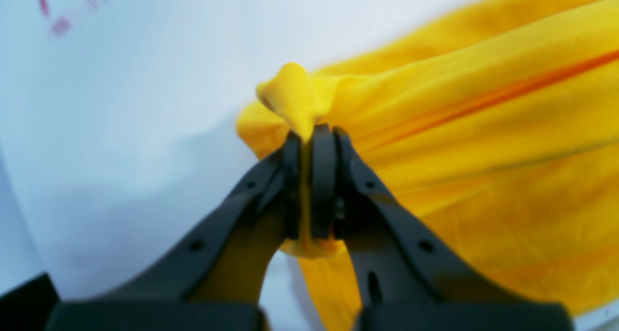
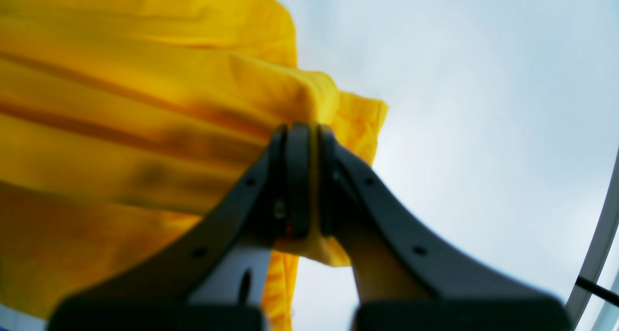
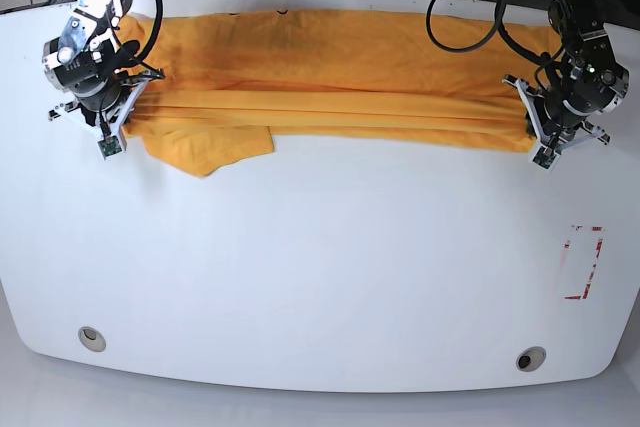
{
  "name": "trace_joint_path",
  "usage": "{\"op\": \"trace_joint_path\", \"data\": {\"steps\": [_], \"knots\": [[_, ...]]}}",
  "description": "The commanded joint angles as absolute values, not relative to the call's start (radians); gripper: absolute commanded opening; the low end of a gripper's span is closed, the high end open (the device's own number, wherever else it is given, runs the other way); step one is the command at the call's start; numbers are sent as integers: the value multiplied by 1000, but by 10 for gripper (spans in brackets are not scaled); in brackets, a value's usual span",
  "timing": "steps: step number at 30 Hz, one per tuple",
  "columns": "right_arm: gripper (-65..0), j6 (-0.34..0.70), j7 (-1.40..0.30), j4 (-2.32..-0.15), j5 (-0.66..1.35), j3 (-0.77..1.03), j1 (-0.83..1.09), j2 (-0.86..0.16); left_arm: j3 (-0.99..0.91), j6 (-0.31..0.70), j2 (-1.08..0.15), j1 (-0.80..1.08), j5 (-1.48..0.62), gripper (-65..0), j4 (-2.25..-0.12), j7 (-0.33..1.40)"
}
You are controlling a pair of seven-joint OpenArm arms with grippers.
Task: Layout the t-shirt on the table in an organized manner, then fold the t-shirt properly
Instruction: 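Fold the hem over toward the collar with both grippers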
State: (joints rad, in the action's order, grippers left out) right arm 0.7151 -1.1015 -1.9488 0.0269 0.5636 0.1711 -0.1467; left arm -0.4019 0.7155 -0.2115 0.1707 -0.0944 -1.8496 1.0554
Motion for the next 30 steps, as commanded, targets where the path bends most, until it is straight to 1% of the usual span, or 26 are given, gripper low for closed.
{"op": "trace_joint_path", "data": {"steps": [1, 6, 10, 12, 14, 15, 16, 18, 19, 21, 22, 23, 25, 28, 30], "knots": [[-650, 698, -1109, -1968, -22, 578, 182, -170, -426, 698, -239, 182, -42, -650, -1868, 1069], [-650, 698, -1109, -1966, -22, 578, 209, -170, -426, 698, -240, 220, -42, -650, -1865, 1069], [-621, 698, -1109, -1965, -22, 578, 222, -168, -426, 698, -240, 237, -42, -650, -1862, 1069], [-585, 698, -1110, -1963, -27, 578, 223, -156, -424, 698, -240, 237, -42, -650, -1862, 1069], [-490, 698, -1110, -1963, -33, 578, 228, -140, -423, 698, -240, 237, -39, -650, -1862, 1070], [-455, 698, -1110, -1963, -33, 578, 237, -139, -423, 698, -240, 237, -39, -636, -1862, 1070], [-376, 698, -1109, -1963, -31, 578, 248, -139, -423, 698, -240, 239, -39, -582, -1862, 1070], [-277, 698, -1109, -1966, -31, 578, 257, -136, -421, 698, -240, 239, -39, -493, -1862, 1070], [-222, 698, -1109, -1968, -27, 578, 259, -136, -421, 698, -240, 239, -39, -421, -1862, 1070], [-154, 698, -1107, -1968, -24, 578, 262, -136, -421, 698, -240, 237, -39, -317, -1862, 1070], [-141, 698, -1106, -1974, -22, 578, 259, -134, -421, 698, -240, 236, -39, -265, -1862, 1070], [-143, 698, -1104, -1985, -22, 578, 255, -134, -421, 698, -240, 236, -39, -235, -1865, 1070], [-151, 698, -1104, -2000, -18, 576, 252, -119, -420, 698, -240, 234, -41, -224, -1868, 1070], [-171, 698, -1102, -2015, 44, 576, 216, -96, -420, 698, -240, 229, -44, -232, -1882, 1070], [-178, 698, -1102, -2011, 84, 576, 193, -101, -420, 698, -240, 223, -44, -243, -1900, 1070]]}}
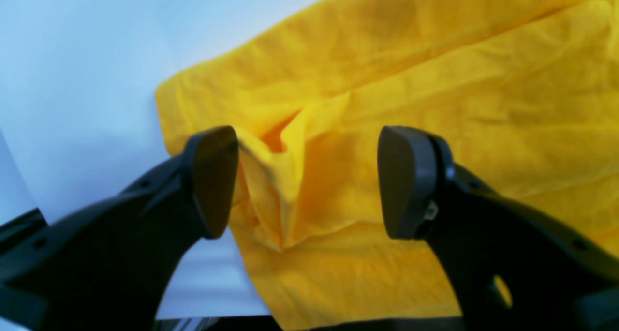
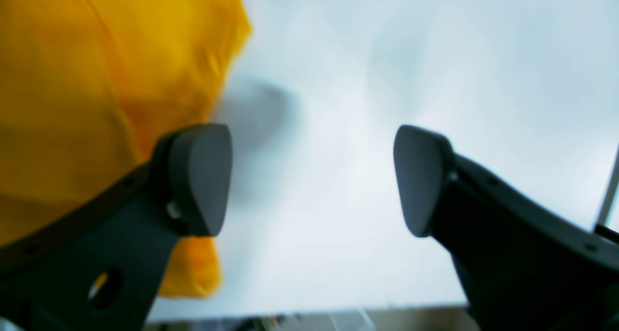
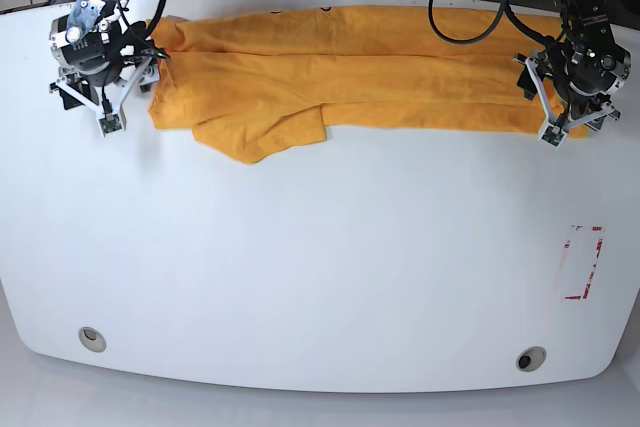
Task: Layout the t-shirt on the table in an organized manner, then fold the t-shirt properly
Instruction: 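Fold the hem over toward the collar with both grippers, then release the right gripper and grasp the shirt's side edge near the sleeve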
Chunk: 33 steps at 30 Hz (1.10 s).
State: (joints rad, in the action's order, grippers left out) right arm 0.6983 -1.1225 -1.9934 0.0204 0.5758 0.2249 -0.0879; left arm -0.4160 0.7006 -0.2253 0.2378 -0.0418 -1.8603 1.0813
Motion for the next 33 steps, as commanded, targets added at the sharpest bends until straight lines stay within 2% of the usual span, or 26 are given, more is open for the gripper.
{"op": "trace_joint_path", "data": {"steps": [1, 15, 29, 33], "knots": [[-179, 698, -1102, -2009, 97, 576, 183, -101, -418, 698, -239, 222, -44, -244, -1908, 1070], [-185, 698, -1101, -1787, 162, 447, 2, -44, -475, 698, -240, 197, -44, -247, -1929, 1070], [-200, 698, -963, -1512, 162, 372, -84, -47, -516, 698, -242, 196, -44, -247, -1928, 1070], [-238, 698, -960, -1495, 162, 369, -88, -44, -516, 698, -242, 196, -44, -247, -1928, 1070]]}}
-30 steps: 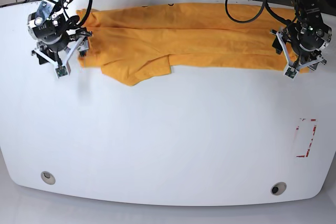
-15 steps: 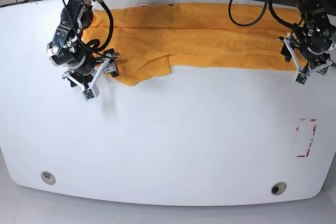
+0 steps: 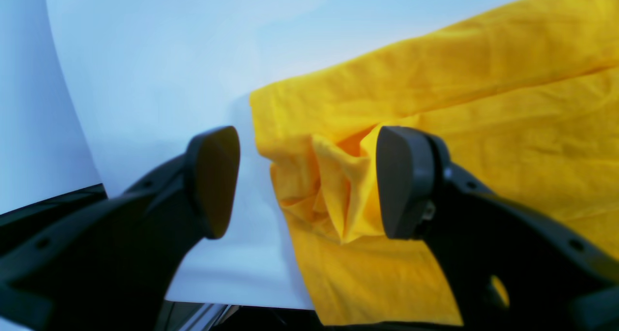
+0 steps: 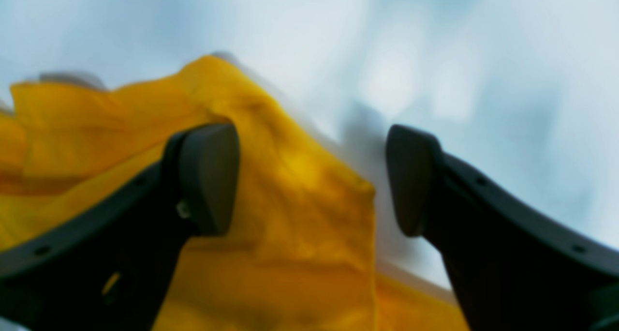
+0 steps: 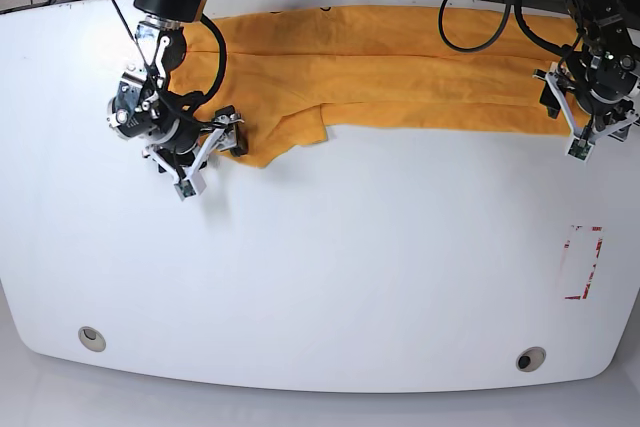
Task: Layout the t-shirt on the table in an organized manner, then fold the t-shirt properly
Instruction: 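Release the right gripper and grasp the shirt's side edge near the sleeve, then fold the side edge inward toward the shirt's middle with the right gripper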
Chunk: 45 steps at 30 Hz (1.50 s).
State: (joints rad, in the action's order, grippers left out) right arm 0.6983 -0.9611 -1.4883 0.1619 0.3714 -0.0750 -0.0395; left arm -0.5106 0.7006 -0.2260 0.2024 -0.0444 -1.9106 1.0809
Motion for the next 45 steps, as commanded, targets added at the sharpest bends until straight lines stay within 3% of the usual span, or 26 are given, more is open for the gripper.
{"op": "trace_joint_path", "data": {"steps": [1, 4, 9, 17, 23, 35, 45], "knots": [[-255, 698, -960, -1495, 162, 367, -88, -42, -516, 698, -242, 196, -44, -247, -1928, 1070], [-360, 698, -960, -1497, 162, 338, -88, -42, -515, 698, -242, 196, -44, -247, -1928, 1070], [-647, 698, -958, -1497, 166, 315, -87, -42, -513, 698, -240, 196, -44, -247, -1925, 1070], [-650, 698, -960, -1586, 180, 315, -71, -41, -512, 698, -237, 196, -42, -247, -1922, 1070], [-650, 698, -1006, -1698, 298, 315, -38, -47, -481, 698, -236, 196, -41, -247, -1922, 1069], [-650, 698, -1244, -1856, 688, 314, 82, -133, -478, 698, -236, 199, -41, -247, -1922, 1069], [-650, 698, -1303, -1862, 1010, 243, 205, -254, -478, 698, -236, 200, -39, -247, -1920, 1069]]}}
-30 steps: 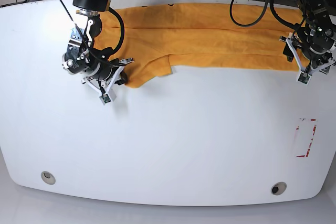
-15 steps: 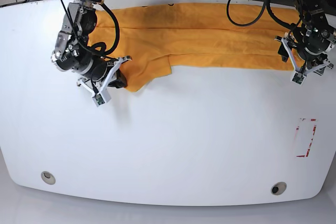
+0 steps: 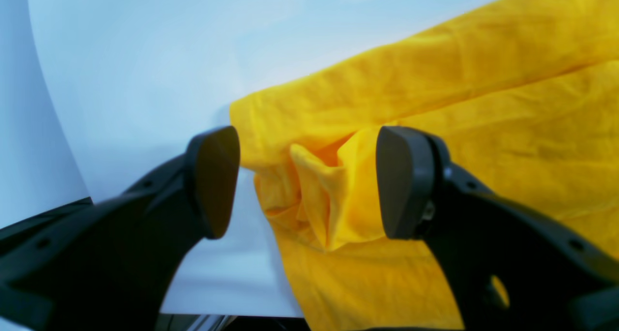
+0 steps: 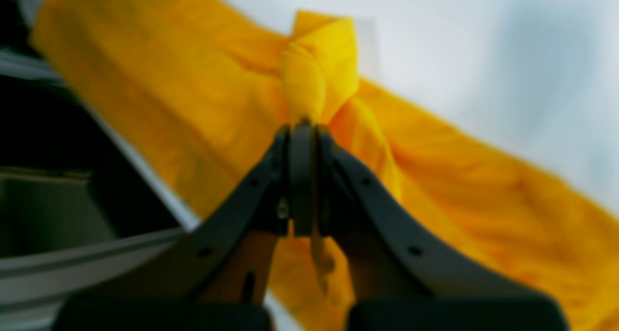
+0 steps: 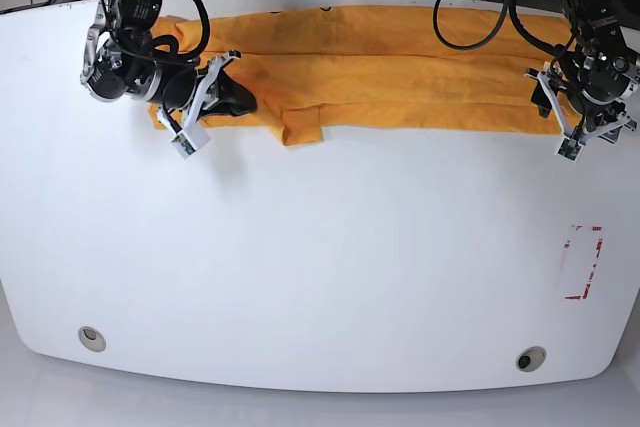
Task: Layout the t-shirt on the table in an organized manner, then fold the t-shirt properly
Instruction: 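Fold the side edge inward toward the shirt's middle with the right gripper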
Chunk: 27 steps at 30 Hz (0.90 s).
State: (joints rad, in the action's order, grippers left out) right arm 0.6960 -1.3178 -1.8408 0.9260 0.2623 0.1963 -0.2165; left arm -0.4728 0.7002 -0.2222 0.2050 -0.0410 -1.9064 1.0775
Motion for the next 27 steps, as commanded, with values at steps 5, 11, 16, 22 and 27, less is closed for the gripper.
{"op": "trace_joint_path", "data": {"steps": [5, 11, 16, 22, 27], "knots": [[-648, 698, -1302, -1862, 1121, 140, 229, -328, -478, 698, -236, 200, -39, -247, -1920, 1069], [-534, 698, -1303, -1859, 1153, 93, 245, -351, -476, 698, -236, 200, -39, -247, -1920, 1069], [-249, 698, -1307, -1854, 1158, 90, 251, -377, -476, 698, -236, 202, -39, -247, -1920, 1069], [-216, 698, -1307, -1856, 1158, 96, 269, -397, -476, 698, -236, 219, -44, -247, -1920, 1069], [-306, 698, -1283, -1853, 1141, 139, 269, -390, -463, 698, -234, 226, -44, -247, -1920, 1069]]}}
